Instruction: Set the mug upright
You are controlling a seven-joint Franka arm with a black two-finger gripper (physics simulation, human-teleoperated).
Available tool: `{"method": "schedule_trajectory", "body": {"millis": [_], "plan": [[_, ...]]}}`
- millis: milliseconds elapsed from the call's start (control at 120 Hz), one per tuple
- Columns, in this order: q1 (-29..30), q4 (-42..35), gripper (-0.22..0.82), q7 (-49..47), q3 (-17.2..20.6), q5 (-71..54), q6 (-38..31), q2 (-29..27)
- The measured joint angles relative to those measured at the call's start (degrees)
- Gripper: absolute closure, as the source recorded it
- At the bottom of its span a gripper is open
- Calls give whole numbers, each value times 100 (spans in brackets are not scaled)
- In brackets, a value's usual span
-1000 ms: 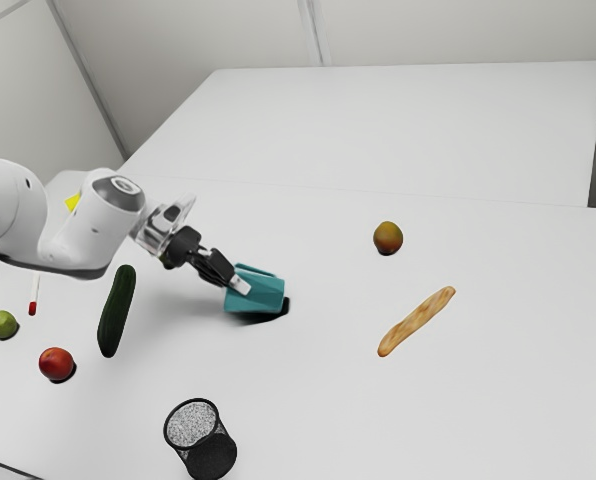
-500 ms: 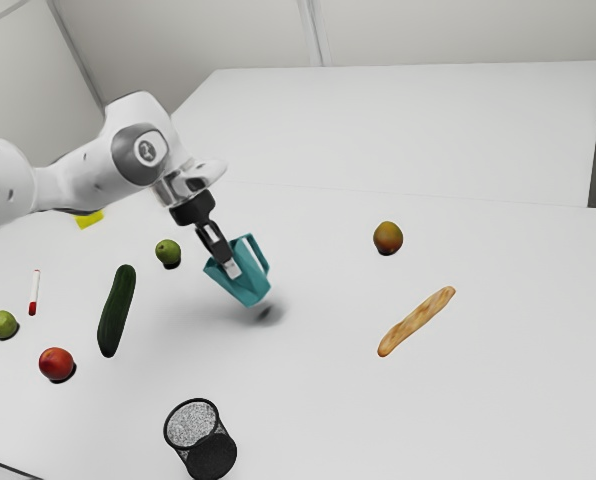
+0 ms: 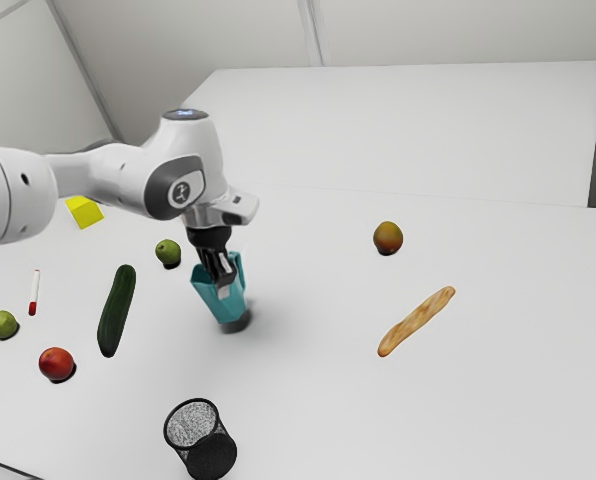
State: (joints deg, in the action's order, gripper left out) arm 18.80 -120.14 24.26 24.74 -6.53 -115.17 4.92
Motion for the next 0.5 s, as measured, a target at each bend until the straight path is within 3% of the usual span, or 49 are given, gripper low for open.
{"method": "schedule_trajectory", "body": {"millis": [367,500], "plan": [[-74,-174,78,-1068,0,-406,-631,97],[-102,-178,61,-1339,4,-479,-702,141]]}}
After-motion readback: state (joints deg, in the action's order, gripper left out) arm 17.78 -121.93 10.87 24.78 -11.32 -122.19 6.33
